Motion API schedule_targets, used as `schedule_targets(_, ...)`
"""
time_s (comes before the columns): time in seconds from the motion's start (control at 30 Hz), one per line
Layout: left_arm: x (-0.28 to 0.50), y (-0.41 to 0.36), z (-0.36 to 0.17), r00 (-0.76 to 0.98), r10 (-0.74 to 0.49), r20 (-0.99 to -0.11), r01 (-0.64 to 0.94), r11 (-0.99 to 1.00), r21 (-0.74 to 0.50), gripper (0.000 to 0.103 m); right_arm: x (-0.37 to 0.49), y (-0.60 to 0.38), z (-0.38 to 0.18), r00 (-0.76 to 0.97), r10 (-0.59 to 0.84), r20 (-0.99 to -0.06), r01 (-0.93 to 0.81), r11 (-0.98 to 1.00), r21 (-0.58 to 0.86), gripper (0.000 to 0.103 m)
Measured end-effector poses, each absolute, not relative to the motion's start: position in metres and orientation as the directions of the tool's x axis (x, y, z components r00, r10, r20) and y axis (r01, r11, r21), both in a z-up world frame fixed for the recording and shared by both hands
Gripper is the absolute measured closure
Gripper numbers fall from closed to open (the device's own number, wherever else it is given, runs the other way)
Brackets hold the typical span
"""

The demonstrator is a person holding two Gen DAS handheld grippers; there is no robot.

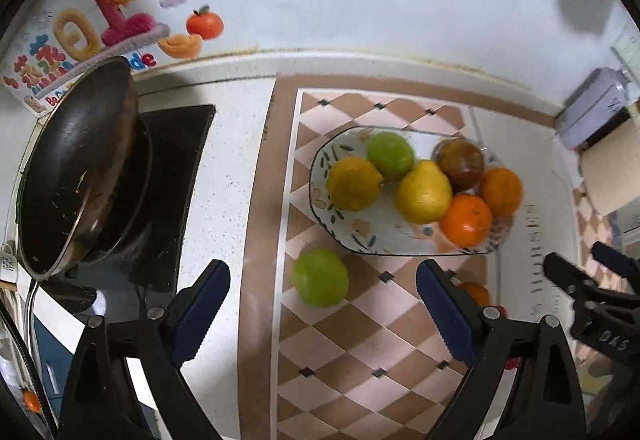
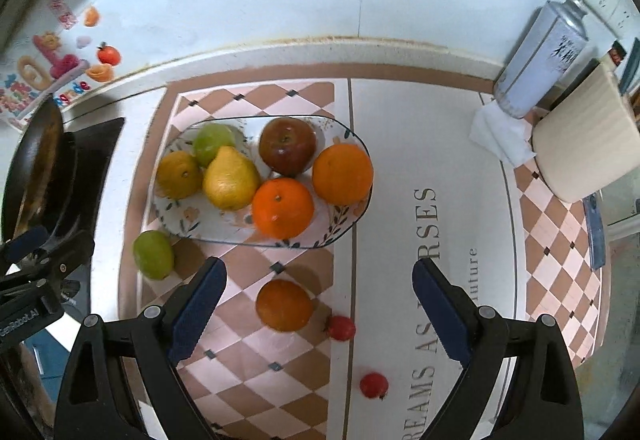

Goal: Organize fruits
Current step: 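Lift both tools back from the plate, then grasp the large orange with the right tool while the left tool grasps the green apple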

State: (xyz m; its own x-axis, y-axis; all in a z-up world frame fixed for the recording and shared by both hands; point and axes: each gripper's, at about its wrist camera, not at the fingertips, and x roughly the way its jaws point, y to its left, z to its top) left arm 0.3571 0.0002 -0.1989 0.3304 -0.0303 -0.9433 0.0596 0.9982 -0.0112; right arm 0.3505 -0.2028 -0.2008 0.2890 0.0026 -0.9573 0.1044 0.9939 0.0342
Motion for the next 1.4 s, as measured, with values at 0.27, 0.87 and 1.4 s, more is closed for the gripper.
schedule_targets(0.27, 0.318, 0.003, -0.151, 0.437, -0.061, -0.898, 0.089, 0.996, -0.024, 0.008, 0.305, -0.186, -0.146, 0.388, 0.015, -0.922, 0.084, 0.995, 0.052, 0.007)
schedule_targets(0.87, 0.247, 0.005, -0.083, 0.587, -0.087, -0.805, 0.115, 0.993, -0.024, 0.008, 0.226, -0.174, -0.073, 0.525, 0.025, -0.851, 0.076, 0.994, 0.076, 0.007)
schedule_targets(1.4, 0.257, -0.002, -0.093, 0.574, -0.067, -0.816, 0.095, 0.995, -0.014, 0.008, 0.243, -0.178, -0.084, 0.509, 0.066, -0.858, 0.076, 0.990, 0.122, 0.007)
